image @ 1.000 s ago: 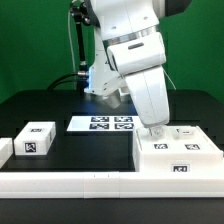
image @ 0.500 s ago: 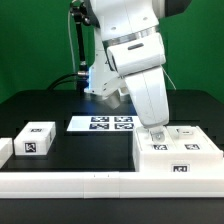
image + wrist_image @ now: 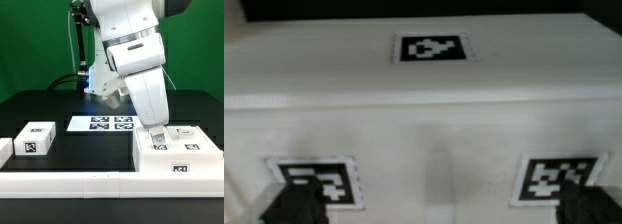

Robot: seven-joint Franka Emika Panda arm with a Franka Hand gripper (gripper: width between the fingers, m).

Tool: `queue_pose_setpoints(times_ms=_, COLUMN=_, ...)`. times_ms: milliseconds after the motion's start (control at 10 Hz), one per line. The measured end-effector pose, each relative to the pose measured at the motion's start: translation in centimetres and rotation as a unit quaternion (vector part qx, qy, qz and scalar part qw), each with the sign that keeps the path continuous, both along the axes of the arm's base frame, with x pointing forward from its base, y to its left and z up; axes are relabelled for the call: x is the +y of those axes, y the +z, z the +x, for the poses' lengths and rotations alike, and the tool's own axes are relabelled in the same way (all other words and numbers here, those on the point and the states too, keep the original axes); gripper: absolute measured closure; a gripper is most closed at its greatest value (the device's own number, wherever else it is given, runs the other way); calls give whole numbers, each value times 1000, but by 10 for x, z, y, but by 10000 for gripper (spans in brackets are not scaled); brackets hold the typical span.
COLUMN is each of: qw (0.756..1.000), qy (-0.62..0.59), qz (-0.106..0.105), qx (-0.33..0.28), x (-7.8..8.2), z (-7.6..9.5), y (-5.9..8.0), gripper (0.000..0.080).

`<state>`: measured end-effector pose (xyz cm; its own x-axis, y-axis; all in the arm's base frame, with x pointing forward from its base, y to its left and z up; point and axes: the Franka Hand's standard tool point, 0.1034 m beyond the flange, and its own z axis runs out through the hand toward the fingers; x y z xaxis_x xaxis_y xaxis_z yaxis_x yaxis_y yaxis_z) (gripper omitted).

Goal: Assemble cabinet

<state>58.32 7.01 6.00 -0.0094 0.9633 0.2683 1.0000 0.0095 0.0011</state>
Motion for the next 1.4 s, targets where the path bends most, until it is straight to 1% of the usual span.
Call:
queue_pose_setpoints(times_ms=200, qw=1000, qy=-1, qz=0, qx=0, x=0, z=0, y=1, gripper=151)
queue_pose_setpoints(times_ms=300, qw=1000, qy=-13, qz=-7, qx=1, x=-2, z=-6, y=7, gripper=151)
queue_pose_setpoints(times_ms=500, qw=999, qy=-38, qz=-25, qx=9, x=-4, z=-27, y=22, gripper=151)
queue_pose_setpoints(times_ms=600, qw=999, qy=-39, qz=-30, qx=8, x=-4, z=-33, y=26, gripper=151)
queue_pose_setpoints(times_ms=800, qw=990, qy=-137, qz=-36, qx=25, x=4, z=-38, y=38, gripper=151)
queue_pose_setpoints(times_ms=900, qw=986, qy=-158, qz=-35, qx=28, x=8, z=-40, y=36, gripper=151)
queue_pose_setpoints(times_ms=1200, qw=968, qy=-245, qz=-33, qx=51, x=8, z=-41, y=35, gripper=151)
queue_pose_setpoints(times_ms=1300, qw=957, qy=-283, qz=-33, qx=60, x=9, z=-41, y=35, gripper=151)
queue_pose_setpoints(times_ms=1400, qw=935, qy=-346, qz=-33, qx=67, x=10, z=-43, y=39, gripper=151)
